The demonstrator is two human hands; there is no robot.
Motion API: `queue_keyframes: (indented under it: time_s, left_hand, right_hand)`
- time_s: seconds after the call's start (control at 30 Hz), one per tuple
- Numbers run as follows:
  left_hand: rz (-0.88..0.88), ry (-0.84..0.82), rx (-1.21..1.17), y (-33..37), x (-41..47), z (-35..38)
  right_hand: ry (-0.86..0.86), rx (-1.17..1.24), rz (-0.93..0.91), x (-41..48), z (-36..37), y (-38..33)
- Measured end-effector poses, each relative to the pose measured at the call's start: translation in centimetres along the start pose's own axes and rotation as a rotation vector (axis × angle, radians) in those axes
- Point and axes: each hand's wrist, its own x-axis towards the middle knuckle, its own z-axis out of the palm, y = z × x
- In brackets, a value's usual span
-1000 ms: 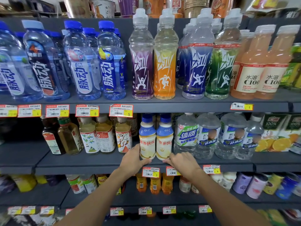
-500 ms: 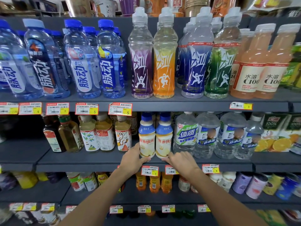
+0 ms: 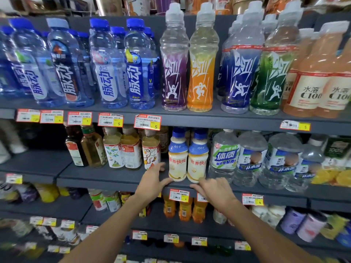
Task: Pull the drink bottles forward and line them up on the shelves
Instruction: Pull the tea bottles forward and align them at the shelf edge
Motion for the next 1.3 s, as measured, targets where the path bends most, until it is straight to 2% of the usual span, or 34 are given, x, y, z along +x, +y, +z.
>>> queue_keyframes:
  time_s: [0.13, 0.33, 0.5, 0.73, 0.8, 1.03, 1.3]
  left_hand:
    - [0.002, 0.148, 0.015, -2.2, -1.3, -2.1]
    - [-0.013, 0.180, 0.066, -5.8, -1.2, -5.4]
    - [-0.066, 0.252, 0.115, -8.7, -0.7, -7.1]
    - [-0.122, 0.220, 0.218, -10.6, -0.1, -7.5]
    - [-0.132, 0.205, 0.245, -10.5, 0.0, -7.2]
    - [-0.223, 0.207, 0.205, -10.2, 0.5, -7.4]
    - [-0.275, 0.253, 0.257, -10.1, 0.7, -7.6]
  right_hand:
    - [0.046, 0.074, -0.032, 0.6, -0.5, -2.8]
    - [0.028, 0.177, 0.008, 3.7, -0.7, -8.8]
    - [0.012, 0.258, 0.154, 6.2, 0.0, -14.1]
    - [0.014, 0.348, 0.566, 8.4, 0.1, -18.1]
    - [-0.016, 0.318, 0.635, 8.8, 0.0, -18.3]
    - [-0.082, 0.263, 0.674, 11.3, -0.2, -19.4]
    - [-0.079, 0.387, 0.832, 13.1, 0.5, -19.9]
